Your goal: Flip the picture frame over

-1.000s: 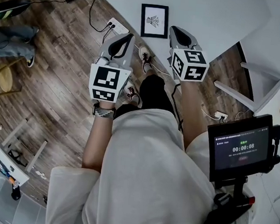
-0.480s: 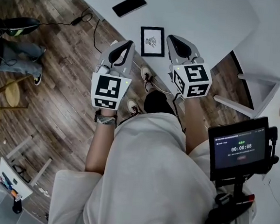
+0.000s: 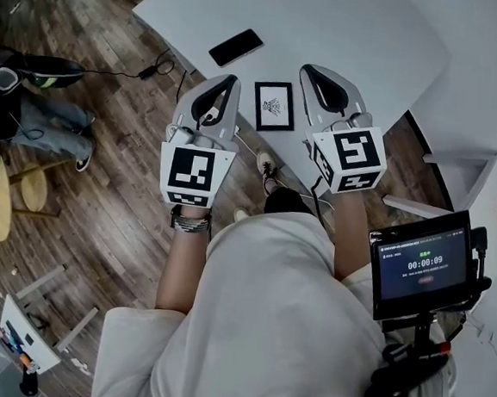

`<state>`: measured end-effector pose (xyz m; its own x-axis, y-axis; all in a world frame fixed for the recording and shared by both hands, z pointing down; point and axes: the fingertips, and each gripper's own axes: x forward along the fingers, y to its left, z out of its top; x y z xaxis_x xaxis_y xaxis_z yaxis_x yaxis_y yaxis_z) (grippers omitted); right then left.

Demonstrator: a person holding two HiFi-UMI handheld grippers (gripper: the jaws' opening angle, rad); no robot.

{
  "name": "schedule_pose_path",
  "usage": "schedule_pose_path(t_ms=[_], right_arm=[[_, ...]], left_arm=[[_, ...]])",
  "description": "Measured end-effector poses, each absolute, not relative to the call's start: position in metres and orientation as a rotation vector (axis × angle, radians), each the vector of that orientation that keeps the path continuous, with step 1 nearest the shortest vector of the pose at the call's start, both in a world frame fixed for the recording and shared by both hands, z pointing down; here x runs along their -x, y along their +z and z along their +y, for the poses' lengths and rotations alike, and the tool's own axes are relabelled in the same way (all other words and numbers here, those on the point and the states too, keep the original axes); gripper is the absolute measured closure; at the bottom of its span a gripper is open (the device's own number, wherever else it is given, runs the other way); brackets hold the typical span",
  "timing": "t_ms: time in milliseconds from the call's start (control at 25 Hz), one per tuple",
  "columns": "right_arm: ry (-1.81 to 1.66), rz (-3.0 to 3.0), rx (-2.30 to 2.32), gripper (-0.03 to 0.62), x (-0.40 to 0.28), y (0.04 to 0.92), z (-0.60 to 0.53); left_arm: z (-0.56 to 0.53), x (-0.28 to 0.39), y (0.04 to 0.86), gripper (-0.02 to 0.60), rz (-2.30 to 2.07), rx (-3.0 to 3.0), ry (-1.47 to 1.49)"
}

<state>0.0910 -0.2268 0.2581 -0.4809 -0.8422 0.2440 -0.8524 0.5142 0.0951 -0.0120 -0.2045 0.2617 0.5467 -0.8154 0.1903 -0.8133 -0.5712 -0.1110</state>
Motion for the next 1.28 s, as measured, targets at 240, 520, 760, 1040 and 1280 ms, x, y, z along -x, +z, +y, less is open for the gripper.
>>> schedule_pose_path(t_ms=[240, 520, 760, 1040, 1280], right_arm=[[-0.036, -2.575, -1.439, 0.592, -0.090, 0.216, -0.222], [-0.146, -2.627, -1.507, 0.592, -0.091, 0.164, -0.215], [-0.205, -2.653, -1.507, 0.592, -0.088, 0.141, -0.207], [-0.232, -2.648, -1.488, 0.592, -0.085, 0.134, -0.204], [-0.223, -2.658, -1.469, 0.592, -0.080, 0.133, -0.203]], left_arm=[[-0.201, 0.007, 0.232, 0.578, 1.416, 2.671, -0.307], [-0.194, 0.014, 0.186, 0.580, 1.415, 2.558, -0.267], [-0.185, 0.018, 0.156, 0.580, 1.420, 2.475, -0.250], [-0.180, 0.018, 0.147, 0.579, 1.414, 2.456, -0.240], [-0.177, 0.022, 0.144, 0.580, 1.427, 2.447, -0.238]])
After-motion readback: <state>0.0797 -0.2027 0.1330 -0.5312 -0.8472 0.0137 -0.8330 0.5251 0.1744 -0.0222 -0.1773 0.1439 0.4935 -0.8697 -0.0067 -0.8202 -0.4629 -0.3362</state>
